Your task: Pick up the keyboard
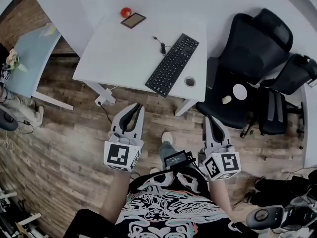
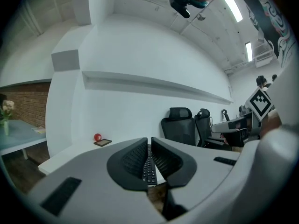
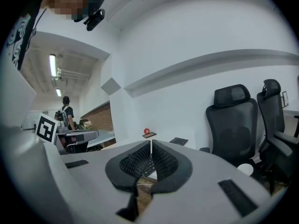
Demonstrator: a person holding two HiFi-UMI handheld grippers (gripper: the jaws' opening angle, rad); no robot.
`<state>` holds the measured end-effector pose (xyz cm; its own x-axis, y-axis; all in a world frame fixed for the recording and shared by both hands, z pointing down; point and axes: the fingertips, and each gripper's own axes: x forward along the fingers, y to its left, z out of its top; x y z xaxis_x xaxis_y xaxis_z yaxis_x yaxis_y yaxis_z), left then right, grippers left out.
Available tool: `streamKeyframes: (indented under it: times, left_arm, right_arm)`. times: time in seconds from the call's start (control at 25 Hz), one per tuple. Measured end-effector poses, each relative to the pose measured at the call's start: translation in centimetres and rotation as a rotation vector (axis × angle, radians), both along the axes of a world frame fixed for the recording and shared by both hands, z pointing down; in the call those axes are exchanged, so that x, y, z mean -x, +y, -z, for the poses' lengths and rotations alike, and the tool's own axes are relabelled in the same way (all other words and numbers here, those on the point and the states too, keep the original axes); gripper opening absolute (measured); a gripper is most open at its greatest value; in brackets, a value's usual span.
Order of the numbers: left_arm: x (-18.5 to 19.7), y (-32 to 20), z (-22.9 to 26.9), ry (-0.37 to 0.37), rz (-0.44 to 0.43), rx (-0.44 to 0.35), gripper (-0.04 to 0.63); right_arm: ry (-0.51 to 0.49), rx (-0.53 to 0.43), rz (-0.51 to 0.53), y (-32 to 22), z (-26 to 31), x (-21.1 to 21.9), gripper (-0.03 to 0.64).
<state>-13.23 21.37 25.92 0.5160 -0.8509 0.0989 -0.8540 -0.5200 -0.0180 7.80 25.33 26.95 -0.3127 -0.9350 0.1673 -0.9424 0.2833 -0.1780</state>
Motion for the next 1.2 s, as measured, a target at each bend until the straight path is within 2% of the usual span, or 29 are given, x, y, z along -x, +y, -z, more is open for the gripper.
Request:
streamKeyframes:
  times: [0.24,0.56,0.8,0.96,1.2]
  left_arm:
    - [-1.1,-7.0,-1.0,-0.017,0.022,0.037,0.038]
    - [-3.6,-14.4,-2.2,-0.052,0.019,0.07,0.038]
    - [-3.5,-18.4,-2.9,-0.071,0.044,0.083,0.038]
    - [-3.2,-19.4,-3.8,-0.067,0.06,0.111,0.038]
    - [-3.6,-21.9,-4.9,-0.08,0.028,0.119,0.038]
  right_arm:
    - [0.0,0.041,0.043,-7.7,-0.9,-0.6,0.034]
    - [-0.03,0.077,0.061,-15.2,-2.5,-2.7,0.034]
    - [-0.088,0.103,0.131,-19.1,-4.0,-2.4,0.034]
    - [-0.089,0.139,0.137,-20.5,-5.2,-2.3,0.034]
    - [-0.105,0.176,0.103,-22.7,-6.7,-2.2,0.034]
